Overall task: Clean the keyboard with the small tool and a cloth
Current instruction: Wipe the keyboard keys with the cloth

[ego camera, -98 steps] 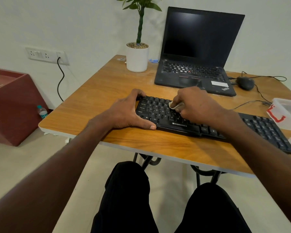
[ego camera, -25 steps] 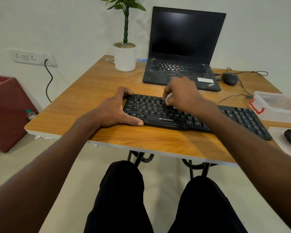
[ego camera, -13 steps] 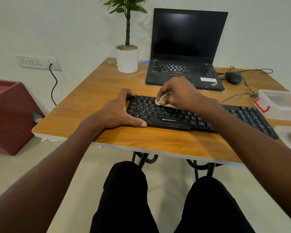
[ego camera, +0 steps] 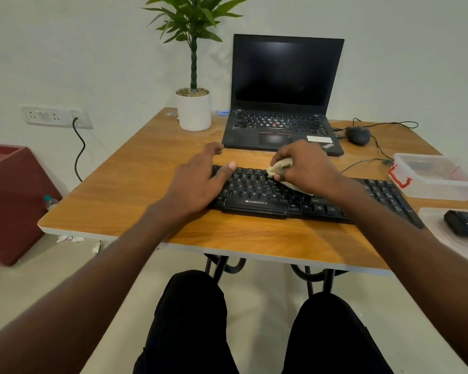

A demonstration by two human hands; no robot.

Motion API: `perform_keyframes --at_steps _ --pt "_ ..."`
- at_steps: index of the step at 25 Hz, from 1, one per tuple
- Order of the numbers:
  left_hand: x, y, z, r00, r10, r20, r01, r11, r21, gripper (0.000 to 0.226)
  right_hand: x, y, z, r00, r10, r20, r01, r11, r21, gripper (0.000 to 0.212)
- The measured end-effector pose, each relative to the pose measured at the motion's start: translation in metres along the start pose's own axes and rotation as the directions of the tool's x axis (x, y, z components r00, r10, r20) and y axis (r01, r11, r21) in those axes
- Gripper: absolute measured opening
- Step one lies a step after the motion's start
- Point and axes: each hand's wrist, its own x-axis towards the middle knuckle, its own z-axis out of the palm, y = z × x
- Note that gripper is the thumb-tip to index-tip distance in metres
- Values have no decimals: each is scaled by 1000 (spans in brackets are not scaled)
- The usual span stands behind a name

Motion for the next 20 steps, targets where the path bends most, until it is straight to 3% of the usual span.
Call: perform_keyframes --at_steps 4,8,11,15,18,20 --pt "4 20 31 995 48 -82 -29 976 218 53 9 -7 9 997 -61 -41 59 997 -51 20" --pt "0 18 34 981 95 -169 -52 969 241 39 8 -7 5 965 -204 164 217 974 -68 21" --pt "3 18 36 979 86 -185 -41 971 234 33 15 -14 6 983 -143 117 152 986 -74 19" --pt "2 18 37 976 90 -197 -41 970 239 26 1 -10 8 964 -244 103 251 966 -66 27" --pt "3 18 37 977 79 -198 -28 969 247 24 4 -12 7 968 -239 71 247 955 -164 25" --pt "2 19 37 976 74 -204 -19 966 259 23 2 -21 14 954 -286 85 295 948 -120 25"
